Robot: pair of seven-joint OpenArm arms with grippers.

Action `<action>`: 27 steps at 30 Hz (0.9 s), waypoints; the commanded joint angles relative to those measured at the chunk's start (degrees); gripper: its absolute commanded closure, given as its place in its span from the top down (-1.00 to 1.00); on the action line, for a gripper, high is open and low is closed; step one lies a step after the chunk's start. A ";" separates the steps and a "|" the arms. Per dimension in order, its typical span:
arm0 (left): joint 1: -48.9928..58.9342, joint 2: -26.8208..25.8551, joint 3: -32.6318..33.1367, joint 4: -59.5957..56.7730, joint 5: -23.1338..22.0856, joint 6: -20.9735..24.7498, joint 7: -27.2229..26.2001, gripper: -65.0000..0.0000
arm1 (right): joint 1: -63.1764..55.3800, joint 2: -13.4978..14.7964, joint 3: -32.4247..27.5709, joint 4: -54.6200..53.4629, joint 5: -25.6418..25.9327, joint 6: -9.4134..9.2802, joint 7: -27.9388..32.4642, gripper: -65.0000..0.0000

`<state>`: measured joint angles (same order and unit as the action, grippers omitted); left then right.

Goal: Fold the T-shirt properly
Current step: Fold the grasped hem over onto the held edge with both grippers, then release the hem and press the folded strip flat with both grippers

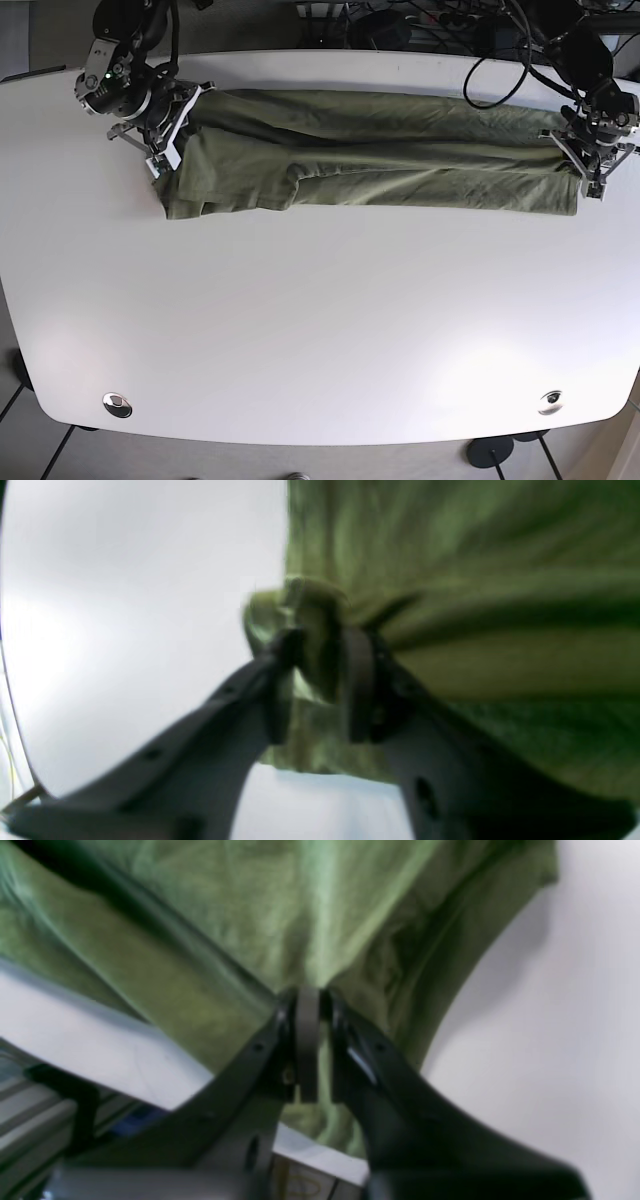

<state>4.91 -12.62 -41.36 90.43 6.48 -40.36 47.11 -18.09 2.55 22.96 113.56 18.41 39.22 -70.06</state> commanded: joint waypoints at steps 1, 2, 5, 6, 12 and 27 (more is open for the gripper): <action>-0.99 -1.14 -0.35 1.30 -0.46 0.36 -1.35 -0.29 | -0.77 0.49 2.49 1.21 5.89 0.29 1.36 -0.61; -0.99 -1.14 -0.17 1.30 -0.46 0.36 -1.35 -0.29 | -0.77 0.49 4.78 1.21 9.23 0.29 1.36 -0.43; -1.17 -1.05 0.09 3.50 -0.46 0.36 -1.27 -0.29 | -0.68 1.19 8.03 0.95 17.32 -0.23 1.27 0.29; -1.26 -1.05 0.09 5.17 -0.46 0.36 -1.27 -0.29 | 0.37 1.81 7.85 0.86 17.41 -0.32 1.27 0.43; -1.35 -0.87 1.14 4.47 -0.55 0.36 -1.27 -0.29 | 5.38 1.89 7.24 -6.61 16.71 -0.32 1.10 0.31; -1.17 -1.14 -1.14 -9.33 -0.55 0.36 -6.45 -0.29 | 5.82 -0.66 10.40 -3.71 16.79 -0.32 0.83 -0.94</action>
<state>3.66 -13.19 -42.46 81.01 3.36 -40.18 38.17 -12.73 1.61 33.58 108.86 34.61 38.83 -69.69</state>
